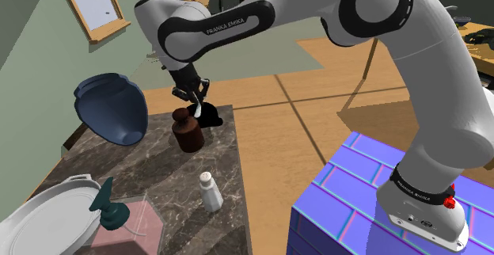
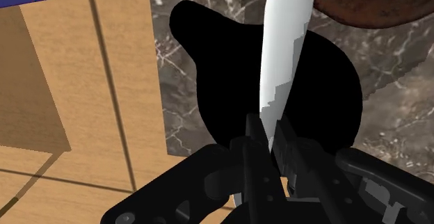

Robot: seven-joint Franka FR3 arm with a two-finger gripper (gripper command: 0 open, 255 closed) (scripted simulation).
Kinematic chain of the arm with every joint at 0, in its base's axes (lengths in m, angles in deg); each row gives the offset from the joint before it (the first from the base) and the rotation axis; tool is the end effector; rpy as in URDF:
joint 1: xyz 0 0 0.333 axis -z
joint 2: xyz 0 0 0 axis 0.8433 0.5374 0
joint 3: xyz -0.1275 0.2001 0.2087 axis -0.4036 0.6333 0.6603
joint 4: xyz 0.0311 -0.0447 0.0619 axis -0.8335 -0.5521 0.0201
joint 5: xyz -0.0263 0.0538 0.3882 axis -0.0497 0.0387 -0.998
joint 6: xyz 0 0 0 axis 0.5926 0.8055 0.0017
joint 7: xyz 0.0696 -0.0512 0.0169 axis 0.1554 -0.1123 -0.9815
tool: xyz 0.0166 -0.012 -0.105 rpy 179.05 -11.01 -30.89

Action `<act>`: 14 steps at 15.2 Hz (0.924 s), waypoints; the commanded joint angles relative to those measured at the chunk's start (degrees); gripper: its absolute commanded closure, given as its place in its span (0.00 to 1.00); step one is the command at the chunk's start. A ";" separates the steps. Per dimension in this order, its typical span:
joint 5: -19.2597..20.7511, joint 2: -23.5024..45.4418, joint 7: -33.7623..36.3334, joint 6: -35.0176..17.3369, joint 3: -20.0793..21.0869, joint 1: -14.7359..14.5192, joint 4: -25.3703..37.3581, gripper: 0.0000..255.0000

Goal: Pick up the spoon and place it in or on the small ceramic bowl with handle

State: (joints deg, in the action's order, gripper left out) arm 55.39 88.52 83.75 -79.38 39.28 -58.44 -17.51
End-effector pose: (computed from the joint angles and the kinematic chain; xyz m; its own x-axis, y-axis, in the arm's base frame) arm 0.6427 0.3143 0.4221 0.7911 -0.5947 0.1430 -0.6113 -0.7771 0.1500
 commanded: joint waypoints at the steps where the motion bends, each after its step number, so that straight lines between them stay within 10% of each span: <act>1: 0.12 0.27 0.15 -0.83 -0.07 0.19 -0.70 1.00; 8: 0.15 0.29 0.16 -0.81 -0.05 0.19 -0.68 1.00; 9: 0.16 0.33 0.12 -0.77 -0.07 0.17 -0.58 0.00; 14: 0.15 0.29 0.16 -0.81 -0.05 0.19 -0.68 0.00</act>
State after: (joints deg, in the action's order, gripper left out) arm 55.54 88.81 83.89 -80.23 39.22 -58.21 -18.22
